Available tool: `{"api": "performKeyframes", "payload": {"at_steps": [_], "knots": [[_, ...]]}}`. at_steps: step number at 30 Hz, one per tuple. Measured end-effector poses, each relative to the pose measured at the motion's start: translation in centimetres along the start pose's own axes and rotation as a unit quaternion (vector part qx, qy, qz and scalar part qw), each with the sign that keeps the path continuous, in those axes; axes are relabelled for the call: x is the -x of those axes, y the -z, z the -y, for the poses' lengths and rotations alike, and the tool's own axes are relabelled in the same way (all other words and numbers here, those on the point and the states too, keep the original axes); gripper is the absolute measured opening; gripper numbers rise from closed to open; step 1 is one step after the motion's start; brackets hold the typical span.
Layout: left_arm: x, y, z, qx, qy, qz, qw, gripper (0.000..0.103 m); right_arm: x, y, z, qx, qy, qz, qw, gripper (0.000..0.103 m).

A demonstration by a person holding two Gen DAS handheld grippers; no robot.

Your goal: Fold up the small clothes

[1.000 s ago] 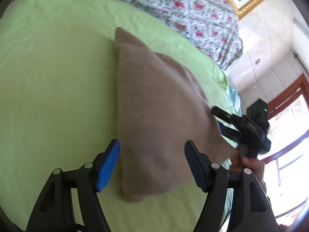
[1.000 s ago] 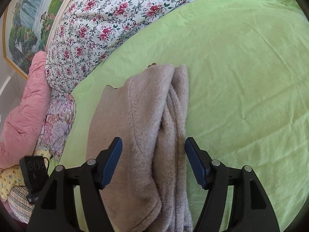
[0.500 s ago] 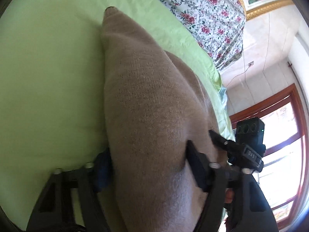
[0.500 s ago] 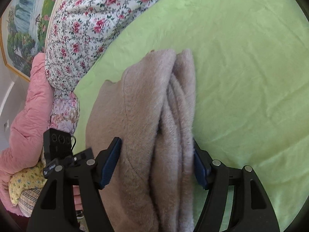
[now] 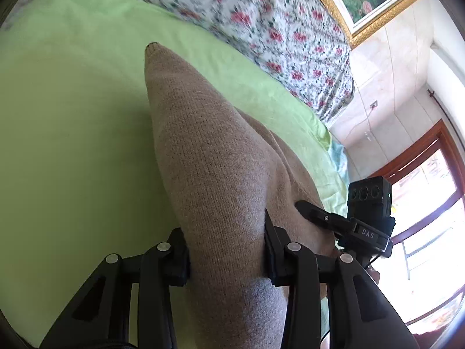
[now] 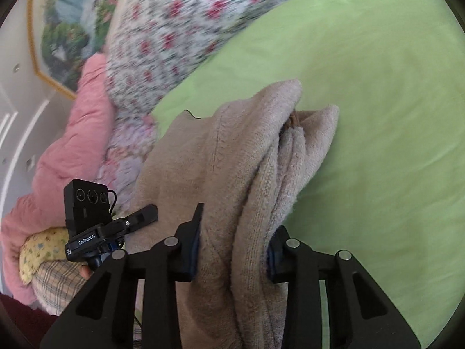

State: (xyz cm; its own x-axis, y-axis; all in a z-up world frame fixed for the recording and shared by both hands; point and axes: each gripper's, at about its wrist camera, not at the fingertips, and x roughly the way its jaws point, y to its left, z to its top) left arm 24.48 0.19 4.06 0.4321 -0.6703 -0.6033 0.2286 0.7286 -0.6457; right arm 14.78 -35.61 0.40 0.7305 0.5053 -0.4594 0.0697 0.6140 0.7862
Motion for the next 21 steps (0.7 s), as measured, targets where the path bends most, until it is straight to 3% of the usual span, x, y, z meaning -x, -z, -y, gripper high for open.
{"api": "performKeyframes", "payload": {"at_steps": [6, 10, 14, 17, 21], "knots": [[4.2, 3.1, -3.7, 0.021, -0.026, 0.006, 0.9994, 0.039, -4.2, 3.1, -2.2, 0.006, -0.033, -0.033, 0.999, 0.036], [3.7, 4.7, -6.4, 0.045, -0.023, -0.009, 0.9987, 0.047, -5.9, 4.5, -1.7, 0.007, 0.001, -0.056, 0.998, 0.037], [3.5, 4.7, -7.7, 0.069, -0.02, -0.007, 0.9974, 0.068, -5.6, 4.4, -1.6, 0.016, 0.02, -0.06, 0.998, 0.047], [4.0, 4.1, -8.9, 0.084, -0.008, -0.005, 0.9964, 0.072, -5.1, 3.6, -2.3, 0.034, 0.051, -0.062, 0.996, 0.057], [4.5, 1.8, -10.1, 0.097, -0.012, 0.011, 0.9952, 0.077, -3.9, 1.7, -2.8, 0.05, 0.086, -0.027, 0.995, 0.059]]}}
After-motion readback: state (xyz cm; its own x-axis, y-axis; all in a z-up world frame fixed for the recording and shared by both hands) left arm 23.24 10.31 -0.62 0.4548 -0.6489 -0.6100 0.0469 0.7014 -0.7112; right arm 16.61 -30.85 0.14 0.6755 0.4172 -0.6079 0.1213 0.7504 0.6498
